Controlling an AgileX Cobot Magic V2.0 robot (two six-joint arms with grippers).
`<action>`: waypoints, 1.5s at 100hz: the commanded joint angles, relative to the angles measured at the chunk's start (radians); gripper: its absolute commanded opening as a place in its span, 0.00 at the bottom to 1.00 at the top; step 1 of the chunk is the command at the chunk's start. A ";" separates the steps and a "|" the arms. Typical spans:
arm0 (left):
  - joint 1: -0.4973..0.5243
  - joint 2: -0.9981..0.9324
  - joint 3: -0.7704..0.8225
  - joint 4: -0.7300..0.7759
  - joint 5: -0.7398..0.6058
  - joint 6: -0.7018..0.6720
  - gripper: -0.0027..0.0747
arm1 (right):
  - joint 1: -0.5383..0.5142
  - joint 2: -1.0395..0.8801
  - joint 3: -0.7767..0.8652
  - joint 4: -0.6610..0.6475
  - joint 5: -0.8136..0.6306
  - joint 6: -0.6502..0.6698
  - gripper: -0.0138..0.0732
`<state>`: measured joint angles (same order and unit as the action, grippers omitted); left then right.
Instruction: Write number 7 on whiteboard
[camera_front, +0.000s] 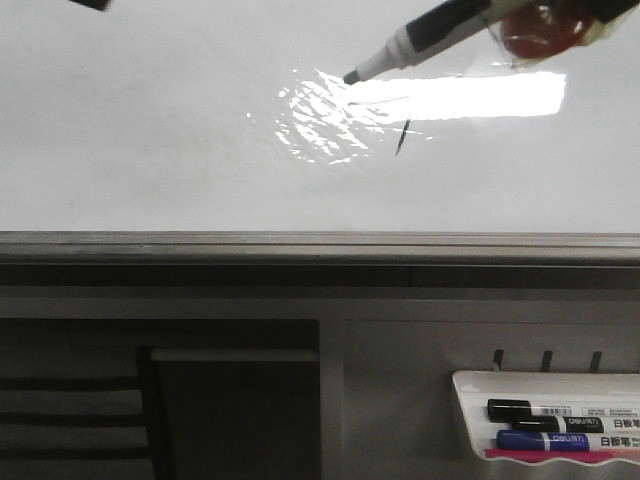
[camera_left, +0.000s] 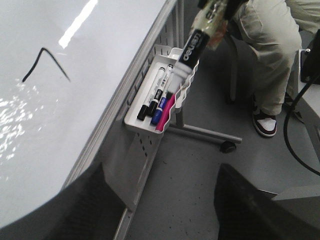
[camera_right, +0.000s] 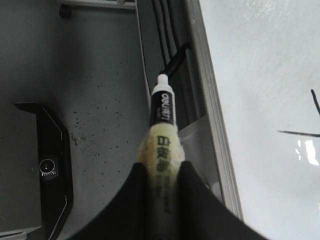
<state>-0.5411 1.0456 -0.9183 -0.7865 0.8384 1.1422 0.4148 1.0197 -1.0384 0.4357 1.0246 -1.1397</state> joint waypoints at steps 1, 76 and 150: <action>-0.086 0.028 -0.034 -0.051 -0.141 0.029 0.60 | 0.005 -0.014 -0.037 0.030 -0.032 -0.023 0.10; -0.394 0.307 -0.142 -0.005 -0.395 0.082 0.54 | 0.005 -0.014 -0.037 0.030 0.019 -0.023 0.10; -0.394 0.307 -0.148 -0.037 -0.393 0.082 0.01 | 0.005 -0.014 -0.037 0.093 0.040 -0.023 0.23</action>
<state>-0.9291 1.3791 -1.0288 -0.7568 0.4999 1.2433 0.4206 1.0197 -1.0384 0.4631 1.0950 -1.1609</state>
